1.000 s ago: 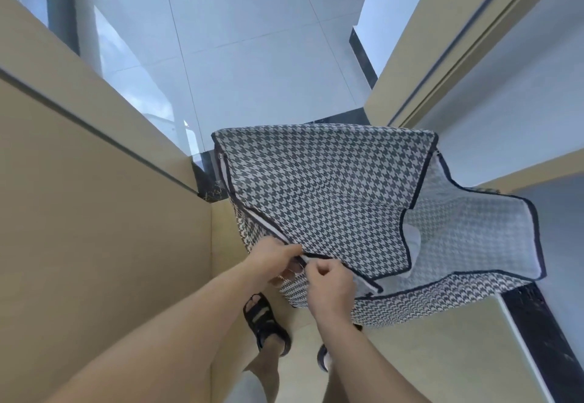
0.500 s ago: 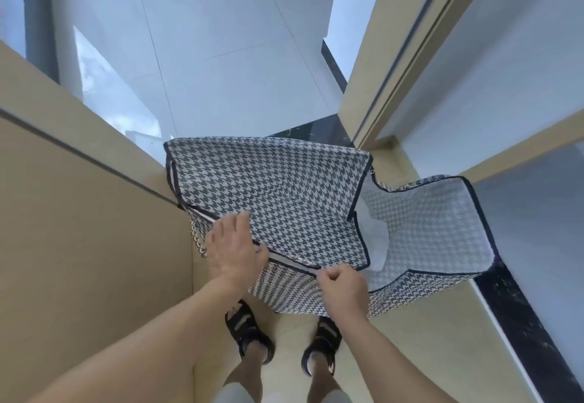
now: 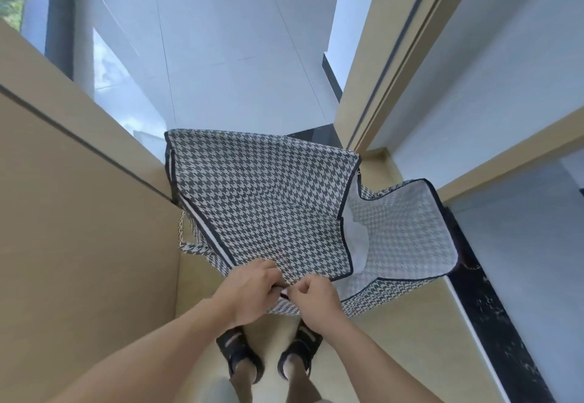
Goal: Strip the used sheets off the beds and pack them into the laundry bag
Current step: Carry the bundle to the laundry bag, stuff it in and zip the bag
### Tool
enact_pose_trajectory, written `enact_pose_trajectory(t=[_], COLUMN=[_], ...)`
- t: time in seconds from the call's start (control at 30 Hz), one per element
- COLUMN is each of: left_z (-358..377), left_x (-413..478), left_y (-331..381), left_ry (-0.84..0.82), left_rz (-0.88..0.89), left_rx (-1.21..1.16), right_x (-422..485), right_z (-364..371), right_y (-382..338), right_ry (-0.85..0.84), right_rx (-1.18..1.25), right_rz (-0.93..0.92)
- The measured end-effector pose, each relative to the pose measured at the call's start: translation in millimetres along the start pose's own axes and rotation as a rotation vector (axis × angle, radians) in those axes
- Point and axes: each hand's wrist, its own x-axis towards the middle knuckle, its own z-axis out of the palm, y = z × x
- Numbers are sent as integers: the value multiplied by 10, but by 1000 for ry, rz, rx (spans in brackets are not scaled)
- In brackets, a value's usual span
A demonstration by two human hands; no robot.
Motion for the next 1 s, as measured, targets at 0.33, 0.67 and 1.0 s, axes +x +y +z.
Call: enact_pose_trajectory(t=[0.33, 0.67, 1.0], left_z=[116, 300, 65], left_x=[-755, -667, -744], left_y=[-128, 246, 223], left_ry=[34, -110, -282], left_rz=[-18, -194, -295], left_rx=[-112, 167, 188], right_x=[-149, -504, -272], right_z=[-62, 444, -167], right_y=[213, 354, 570], right_ry=[60, 164, 322], right_rx=[-299, -368, -448], right_rz=[-15, -241, -178])
